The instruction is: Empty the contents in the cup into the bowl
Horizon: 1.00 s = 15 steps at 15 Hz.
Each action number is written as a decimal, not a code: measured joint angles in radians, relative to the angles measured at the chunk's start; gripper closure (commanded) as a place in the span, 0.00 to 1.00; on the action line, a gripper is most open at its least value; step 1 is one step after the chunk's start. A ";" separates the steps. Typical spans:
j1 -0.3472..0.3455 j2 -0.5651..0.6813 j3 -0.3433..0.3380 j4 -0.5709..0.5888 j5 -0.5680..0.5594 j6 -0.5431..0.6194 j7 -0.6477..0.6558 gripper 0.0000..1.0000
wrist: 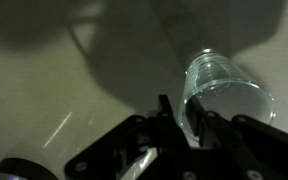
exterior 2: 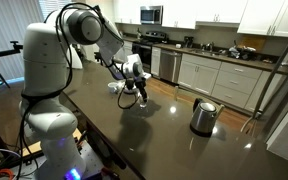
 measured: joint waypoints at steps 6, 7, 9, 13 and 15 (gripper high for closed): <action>0.005 -0.058 0.000 0.004 -0.026 -0.118 0.000 0.42; 0.005 -0.070 0.002 0.008 -0.037 -0.141 0.000 0.41; 0.005 -0.090 0.009 0.021 -0.061 -0.189 0.000 0.27; 0.006 -0.119 0.042 0.061 -0.141 -0.267 -0.030 0.27; 0.007 -0.132 0.063 0.075 -0.177 -0.268 -0.071 0.18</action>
